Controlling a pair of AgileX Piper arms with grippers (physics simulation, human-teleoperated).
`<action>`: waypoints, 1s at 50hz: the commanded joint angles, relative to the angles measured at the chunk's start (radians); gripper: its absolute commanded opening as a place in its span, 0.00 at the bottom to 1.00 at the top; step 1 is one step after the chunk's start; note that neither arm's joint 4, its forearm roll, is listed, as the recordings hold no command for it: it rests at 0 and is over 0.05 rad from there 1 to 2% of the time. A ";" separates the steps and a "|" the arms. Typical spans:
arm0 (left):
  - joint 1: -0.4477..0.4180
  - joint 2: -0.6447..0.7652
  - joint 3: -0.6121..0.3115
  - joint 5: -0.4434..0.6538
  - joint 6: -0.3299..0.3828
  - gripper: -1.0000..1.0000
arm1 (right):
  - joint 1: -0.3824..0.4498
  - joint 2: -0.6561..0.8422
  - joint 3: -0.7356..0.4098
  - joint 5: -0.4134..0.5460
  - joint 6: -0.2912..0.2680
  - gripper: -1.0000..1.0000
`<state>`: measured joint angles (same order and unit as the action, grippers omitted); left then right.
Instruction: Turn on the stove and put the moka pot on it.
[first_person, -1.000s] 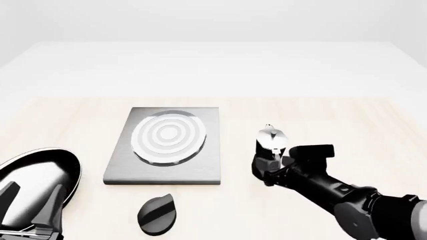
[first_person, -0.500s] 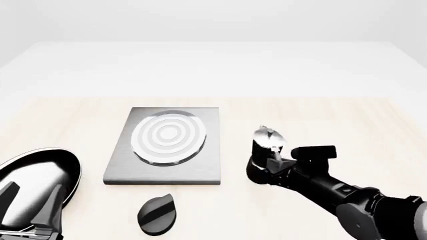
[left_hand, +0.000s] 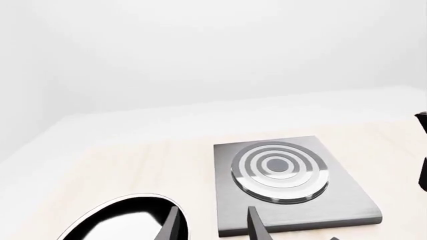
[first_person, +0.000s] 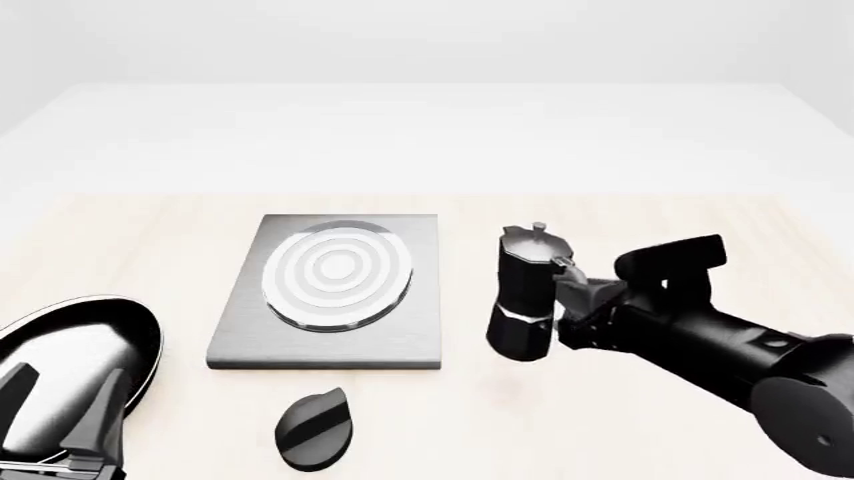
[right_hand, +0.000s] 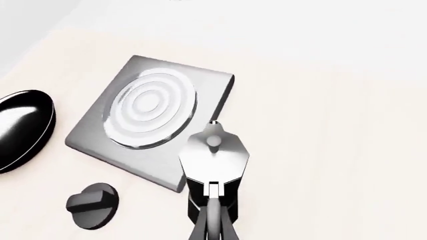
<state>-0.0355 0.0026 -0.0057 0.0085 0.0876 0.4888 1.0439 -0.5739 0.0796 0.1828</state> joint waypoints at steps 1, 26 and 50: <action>-0.001 -0.001 0.000 -0.001 -0.001 1.00 | 0.056 -0.062 -0.153 0.180 -0.089 0.00; 0.001 -0.001 0.001 -0.003 -0.006 1.00 | 0.131 0.083 -0.404 0.221 -0.176 0.00; 0.011 -0.001 0.003 -0.004 0.006 1.00 | 0.174 0.301 -0.514 0.055 -0.201 0.00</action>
<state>-0.0280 0.0013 -0.0037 0.0039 0.0896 0.6411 1.2669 -1.0263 0.1928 -0.0148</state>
